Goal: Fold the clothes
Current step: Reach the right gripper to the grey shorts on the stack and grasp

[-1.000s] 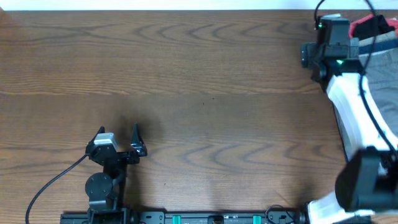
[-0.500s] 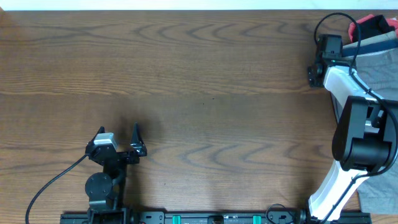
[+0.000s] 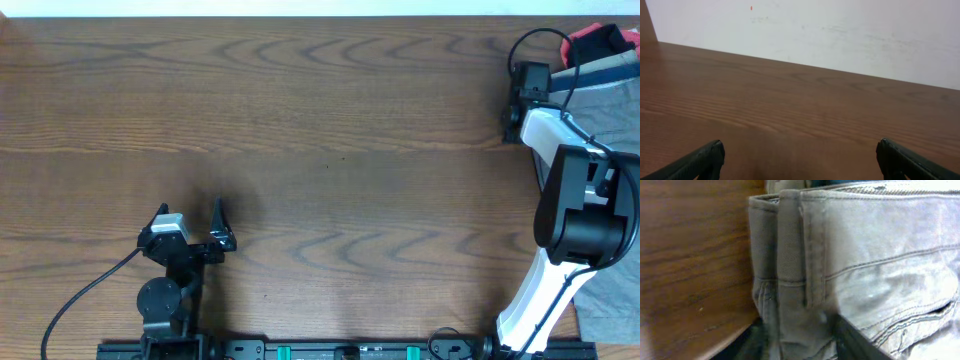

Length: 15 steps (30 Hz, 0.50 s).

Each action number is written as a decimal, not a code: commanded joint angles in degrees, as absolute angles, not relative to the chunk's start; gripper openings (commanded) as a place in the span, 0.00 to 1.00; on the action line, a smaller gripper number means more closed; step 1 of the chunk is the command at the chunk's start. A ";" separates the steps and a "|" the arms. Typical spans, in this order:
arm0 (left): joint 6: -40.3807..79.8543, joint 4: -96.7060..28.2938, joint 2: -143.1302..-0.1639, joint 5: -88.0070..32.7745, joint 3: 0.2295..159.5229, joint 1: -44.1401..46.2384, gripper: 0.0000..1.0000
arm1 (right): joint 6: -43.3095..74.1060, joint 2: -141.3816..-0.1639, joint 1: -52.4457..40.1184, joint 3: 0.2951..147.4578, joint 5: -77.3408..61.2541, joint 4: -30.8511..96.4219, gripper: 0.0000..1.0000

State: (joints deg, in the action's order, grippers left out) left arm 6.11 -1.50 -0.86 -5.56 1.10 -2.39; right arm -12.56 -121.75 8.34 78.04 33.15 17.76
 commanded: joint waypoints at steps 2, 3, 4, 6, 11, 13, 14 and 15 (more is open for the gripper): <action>5.80 -3.57 -0.67 -6.11 0.23 -2.11 0.98 | -10.87 -122.23 8.80 79.00 31.81 17.61 0.31; 5.80 -3.57 -0.67 -6.11 0.23 -2.11 0.98 | -10.46 -122.23 8.78 79.00 31.20 17.65 0.31; 5.80 -3.57 -0.67 -6.11 0.23 -2.11 0.98 | -9.67 -122.23 8.80 79.00 31.03 17.61 0.27; 5.80 -3.57 -0.67 -6.11 0.23 -2.11 0.98 | -8.51 -122.23 8.84 79.00 31.03 17.50 0.20; 5.80 -3.57 -0.67 -6.11 0.23 -2.11 0.98 | -6.42 -122.23 8.82 79.00 31.09 17.56 0.01; 5.80 -3.57 -0.67 -6.11 0.23 -2.11 0.98 | -5.48 -122.06 8.80 79.00 31.79 17.76 0.01; 5.80 -3.60 -0.67 -6.11 0.23 -2.11 0.98 | -4.43 -121.67 8.75 79.00 32.67 18.02 0.01; 5.80 -3.60 -0.67 -6.11 0.23 -2.11 0.98 | -3.36 -121.23 8.71 79.00 33.36 18.20 0.01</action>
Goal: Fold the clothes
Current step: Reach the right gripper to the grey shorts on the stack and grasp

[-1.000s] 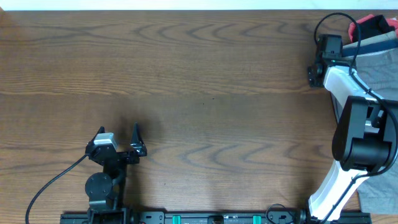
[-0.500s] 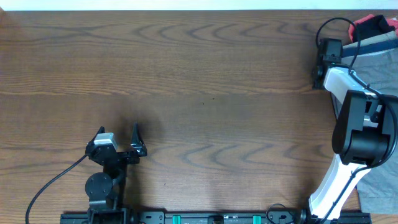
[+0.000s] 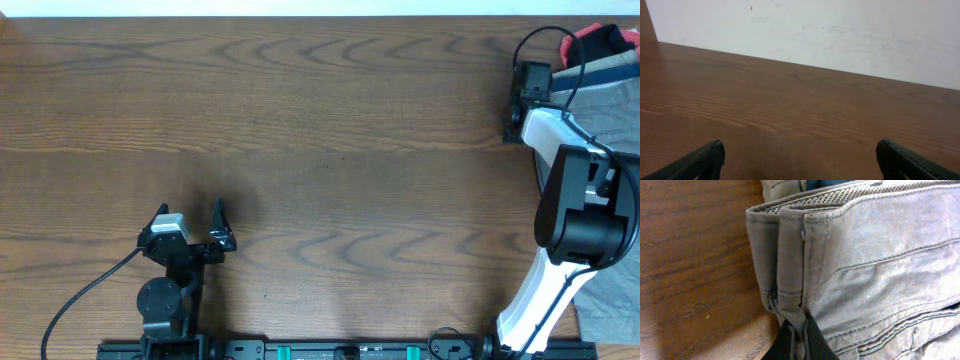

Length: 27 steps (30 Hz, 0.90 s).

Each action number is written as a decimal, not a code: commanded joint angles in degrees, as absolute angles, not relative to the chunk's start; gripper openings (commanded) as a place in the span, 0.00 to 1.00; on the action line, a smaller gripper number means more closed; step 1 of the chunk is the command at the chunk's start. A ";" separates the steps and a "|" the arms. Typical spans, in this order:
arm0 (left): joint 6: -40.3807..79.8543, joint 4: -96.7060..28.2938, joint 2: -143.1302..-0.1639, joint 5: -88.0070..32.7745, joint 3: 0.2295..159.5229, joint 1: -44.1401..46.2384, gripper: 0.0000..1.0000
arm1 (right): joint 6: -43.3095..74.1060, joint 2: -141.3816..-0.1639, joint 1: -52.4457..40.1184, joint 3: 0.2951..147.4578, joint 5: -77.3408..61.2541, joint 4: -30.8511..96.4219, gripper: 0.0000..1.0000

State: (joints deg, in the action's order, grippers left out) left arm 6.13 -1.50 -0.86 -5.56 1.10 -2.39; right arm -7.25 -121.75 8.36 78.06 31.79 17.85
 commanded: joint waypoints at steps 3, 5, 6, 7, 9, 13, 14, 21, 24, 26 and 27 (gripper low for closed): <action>5.80 -3.60 -0.67 -6.11 0.23 -2.11 0.98 | -2.00 -119.02 8.71 79.02 34.28 18.96 0.01; 5.80 -3.57 -0.67 -6.11 0.23 -2.11 0.98 | -1.72 -116.49 8.71 79.02 34.33 19.92 0.01; 5.80 -3.57 -0.67 -6.11 0.23 -2.11 0.98 | -1.67 -115.24 8.71 79.02 34.30 20.40 0.02; 5.80 -3.60 -0.67 -6.11 0.23 -2.11 0.98 | -1.04 -113.78 8.67 79.02 34.30 20.88 0.01; 5.80 -3.57 -0.67 -6.11 0.23 -2.11 0.98 | -0.21 -110.69 8.54 79.02 34.20 21.96 0.01; 5.80 -3.57 -0.67 -6.11 0.23 -2.11 0.98 | -0.23 -105.67 7.27 79.02 34.04 24.16 0.01; 5.80 -3.60 -0.67 -6.11 0.23 -2.11 0.98 | -0.23 -104.53 6.68 79.02 34.04 24.84 0.01; 5.80 -3.57 -0.67 -6.11 0.23 -2.11 0.98 | 0.03 -100.27 0.82 79.00 26.81 28.21 0.01; 5.80 -3.57 -0.67 -6.11 0.23 -2.11 0.98 | 2.11 -100.40 -4.01 79.00 24.43 29.41 0.01; 5.80 -3.57 -0.67 -6.11 0.23 -2.11 0.98 | 4.29 -100.44 -7.88 78.96 23.18 29.63 0.01; 5.80 -3.60 -0.67 -6.11 0.23 -2.11 0.98 | 5.23 -100.44 -9.58 78.96 22.15 29.56 0.01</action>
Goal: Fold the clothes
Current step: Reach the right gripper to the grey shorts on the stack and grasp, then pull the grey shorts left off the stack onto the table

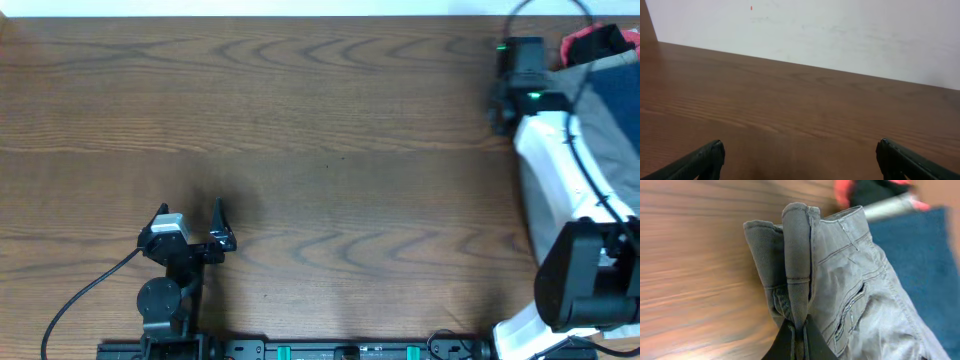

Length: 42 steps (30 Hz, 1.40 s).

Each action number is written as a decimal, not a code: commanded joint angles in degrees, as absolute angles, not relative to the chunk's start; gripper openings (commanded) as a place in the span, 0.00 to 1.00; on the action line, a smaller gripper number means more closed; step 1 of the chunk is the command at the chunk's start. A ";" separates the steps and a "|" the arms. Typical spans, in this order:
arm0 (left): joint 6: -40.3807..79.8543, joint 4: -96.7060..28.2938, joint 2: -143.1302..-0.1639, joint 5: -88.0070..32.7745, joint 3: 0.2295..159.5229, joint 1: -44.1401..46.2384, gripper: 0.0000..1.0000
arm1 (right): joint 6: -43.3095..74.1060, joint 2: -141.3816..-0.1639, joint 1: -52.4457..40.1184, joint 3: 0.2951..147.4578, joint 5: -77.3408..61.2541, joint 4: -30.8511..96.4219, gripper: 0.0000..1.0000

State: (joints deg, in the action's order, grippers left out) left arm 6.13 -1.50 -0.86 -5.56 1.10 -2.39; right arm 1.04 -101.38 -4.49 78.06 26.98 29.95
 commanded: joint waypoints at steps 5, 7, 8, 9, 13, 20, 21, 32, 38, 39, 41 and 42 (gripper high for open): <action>5.80 -3.57 -0.67 -6.11 0.23 -2.11 0.98 | 10.63 -100.75 -18.94 78.96 13.30 27.53 0.01; 5.80 -3.60 -0.67 -6.11 0.23 -2.11 0.98 | 13.37 -101.38 -22.57 78.96 10.55 26.30 0.01; 5.80 -3.57 -0.67 -6.11 0.23 -2.11 0.98 | 14.83 -102.06 -25.15 78.96 9.04 25.30 0.01; 5.80 -3.57 -0.67 -6.11 0.23 -2.11 0.98 | 15.88 -102.69 -26.92 78.96 8.21 24.47 0.01; 5.80 -3.60 -0.67 -6.11 0.23 -2.11 0.98 | 19.29 -106.80 -35.00 78.96 2.63 19.16 0.01; 5.80 -3.60 -0.67 -6.11 0.23 -2.11 0.98 | 24.80 -111.66 -46.52 78.96 -2.59 12.14 0.02; 5.80 -3.57 -0.67 -6.11 0.23 -2.11 0.98 | 25.74 -111.66 -47.81 78.96 -3.09 11.60 0.01; 5.80 -3.57 -0.67 -6.11 0.23 -2.11 0.98 | 23.09 -105.10 -46.70 79.83 -1.04 16.14 0.59; 5.80 -3.57 -0.67 -6.11 0.23 -2.11 0.98 | 23.14 -93.56 -34.37 79.83 1.48 33.45 0.89; 5.80 -3.60 -0.67 -6.11 0.23 -2.11 0.98 | 23.16 -92.07 -32.18 79.83 1.52 36.53 0.93; 5.80 -3.57 -0.67 -6.13 0.23 -2.11 0.98 | 23.18 -88.99 -27.16 79.83 1.76 43.27 0.99; 5.80 -3.60 -0.67 -6.11 0.23 -2.11 0.98 | 23.27 -87.59 -24.29 79.83 2.35 46.87 0.99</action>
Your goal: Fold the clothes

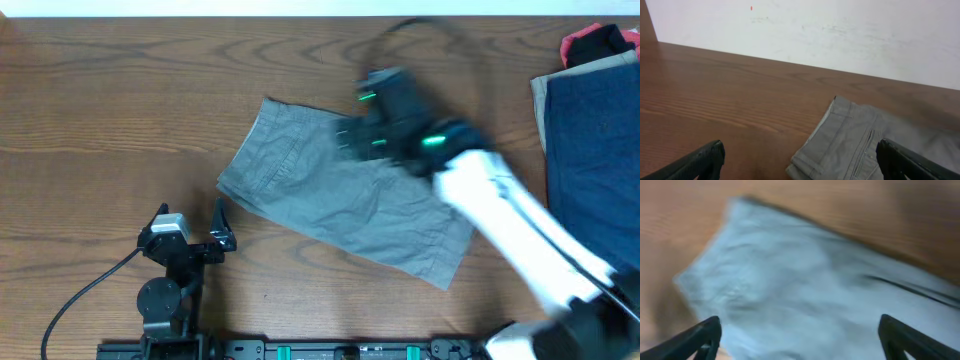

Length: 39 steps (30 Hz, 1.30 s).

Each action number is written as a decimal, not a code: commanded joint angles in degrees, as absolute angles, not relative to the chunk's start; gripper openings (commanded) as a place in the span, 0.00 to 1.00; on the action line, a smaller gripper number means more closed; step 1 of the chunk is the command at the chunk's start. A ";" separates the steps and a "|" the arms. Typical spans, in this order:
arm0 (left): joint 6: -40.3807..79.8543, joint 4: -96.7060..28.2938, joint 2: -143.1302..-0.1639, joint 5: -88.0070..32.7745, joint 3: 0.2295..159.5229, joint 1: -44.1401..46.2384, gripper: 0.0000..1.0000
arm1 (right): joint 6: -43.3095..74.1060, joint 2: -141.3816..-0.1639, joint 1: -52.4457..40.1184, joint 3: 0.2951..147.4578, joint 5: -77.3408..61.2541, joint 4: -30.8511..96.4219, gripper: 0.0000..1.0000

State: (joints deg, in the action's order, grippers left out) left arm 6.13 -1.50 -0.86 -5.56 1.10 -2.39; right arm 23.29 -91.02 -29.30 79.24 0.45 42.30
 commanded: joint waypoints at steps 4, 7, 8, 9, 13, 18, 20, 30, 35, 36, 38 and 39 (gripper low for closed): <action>5.80 -3.57 -0.67 -6.11 0.23 -2.11 0.98 | 23.57 -84.58 -12.88 79.83 4.93 59.92 0.99; 5.80 -3.57 -0.67 -6.11 0.23 -2.11 0.98 | 24.82 -84.82 -5.82 79.66 2.15 67.64 0.99; 5.80 -3.57 -0.67 -6.11 0.23 -2.11 0.98 | 25.61 -85.08 -4.21 79.35 1.02 69.47 0.99; 5.80 -3.57 -0.67 -6.11 0.23 -2.11 0.98 | 26.20 -85.34 -2.66 78.74 0.25 71.29 0.99; 5.80 -3.60 -0.67 -6.11 0.23 -2.11 0.98 | 26.33 -85.45 1.63 74.02 0.86 72.79 0.99; 5.80 -3.57 -0.67 -6.11 0.23 -2.11 0.98 | 26.06 -85.45 5.48 66.76 -3.38 67.18 0.99; 5.80 -3.57 -0.67 -6.11 0.23 -2.11 0.98 | 25.67 -85.45 6.02 63.59 -7.31 64.27 0.99; 5.80 -3.57 -0.67 -6.11 0.23 -2.11 0.98 | 25.08 -85.45 5.50 48.25 -16.05 50.89 0.99; 5.80 -3.57 -0.67 -6.11 0.23 -2.11 0.98 | 25.28 -85.45 5.50 44.64 -16.12 47.42 0.94; 5.80 -3.60 -0.67 -6.11 0.23 -2.11 0.98 | 25.32 -85.45 5.50 44.27 -16.12 46.89 0.91; 5.80 -3.57 -0.67 -6.11 0.23 -2.11 0.98 | 25.74 -85.45 5.50 43.90 -16.10 45.95 0.79; 5.80 -3.57 -0.67 -6.11 0.23 -2.11 0.98 | 25.74 -85.45 5.50 43.81 -16.10 45.50 0.75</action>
State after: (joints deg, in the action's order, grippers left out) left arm 6.13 -1.50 -0.86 -5.56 1.10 -2.39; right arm 25.17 -85.12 5.28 44.36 -15.38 46.33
